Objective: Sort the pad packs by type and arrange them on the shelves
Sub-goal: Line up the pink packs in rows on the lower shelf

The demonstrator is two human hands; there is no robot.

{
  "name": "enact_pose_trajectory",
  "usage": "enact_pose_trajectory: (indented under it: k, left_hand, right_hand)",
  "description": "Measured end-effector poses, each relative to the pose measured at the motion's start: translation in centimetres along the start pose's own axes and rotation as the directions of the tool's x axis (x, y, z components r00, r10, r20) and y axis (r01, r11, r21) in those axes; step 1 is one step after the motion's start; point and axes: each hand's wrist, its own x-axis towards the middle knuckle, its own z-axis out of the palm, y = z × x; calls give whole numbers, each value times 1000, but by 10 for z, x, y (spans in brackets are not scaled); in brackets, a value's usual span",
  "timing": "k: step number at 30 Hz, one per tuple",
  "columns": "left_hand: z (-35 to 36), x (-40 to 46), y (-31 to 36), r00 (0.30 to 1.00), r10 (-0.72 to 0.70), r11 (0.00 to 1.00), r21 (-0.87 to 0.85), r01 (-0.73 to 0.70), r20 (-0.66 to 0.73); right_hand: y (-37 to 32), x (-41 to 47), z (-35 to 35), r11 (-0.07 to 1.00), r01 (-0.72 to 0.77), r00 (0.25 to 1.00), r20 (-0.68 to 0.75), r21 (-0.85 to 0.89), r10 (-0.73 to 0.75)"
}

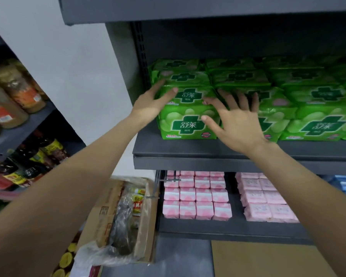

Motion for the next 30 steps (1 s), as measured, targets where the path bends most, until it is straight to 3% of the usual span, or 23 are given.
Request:
enact_pose_trajectory:
  k: [5, 7, 8, 10, 12, 14, 16, 19, 21, 23, 30]
  left_hand:
    - [2, 1, 2, 999, 26, 998, 52, -28, 45]
    - [-1, 2, 2, 998, 30, 952, 304, -48, 64]
    - [-3, 1, 2, 997, 62, 876, 476, -77, 47]
    - [-8, -5, 5, 972, 234, 740, 650, -172, -8]
    - [-20, -7, 9, 908, 418, 729, 604, -322, -20]
    - [-38, 1, 9, 859, 507, 661, 606, -442, 74]
    - [-53, 16, 17, 876, 446, 636, 624, -453, 182]
    - [-46, 40, 40, 947, 232, 671, 668, -322, 222]
    - [-25, 52, 54, 959, 133, 626, 729, -277, 250]
    - [-6, 63, 58, 954, 104, 580, 762, -288, 282]
    - [26, 87, 41, 931, 89, 598, 729, -333, 353]
  right_hand:
    - [-2, -1, 0, 1000, 7, 1000, 10, 3, -7]
    - [-1, 1, -4, 1000, 4, 1000, 2, 21, -4]
    - [-1, 2, -6, 1000, 15, 1000, -17, 22, -15]
    - [0, 6, -10, 999, 53, 998, -43, 12, -52]
    - [1, 11, -11, 996, 86, 995, -59, 9, -85]
    - [4, 18, -14, 994, 107, 992, -68, -8, -107]
    - [6, 27, -18, 995, 92, 995, -39, -38, -94]
    - [6, 34, -14, 998, 46, 999, -12, -52, -46]
    - [6, 31, -4, 999, 20, 1000, 3, -41, -20]
    - [7, 31, -1, 1000, -6, 1000, -18, -15, 5]
    - [8, 34, 2, 999, -11, 1000, -23, -30, 10]
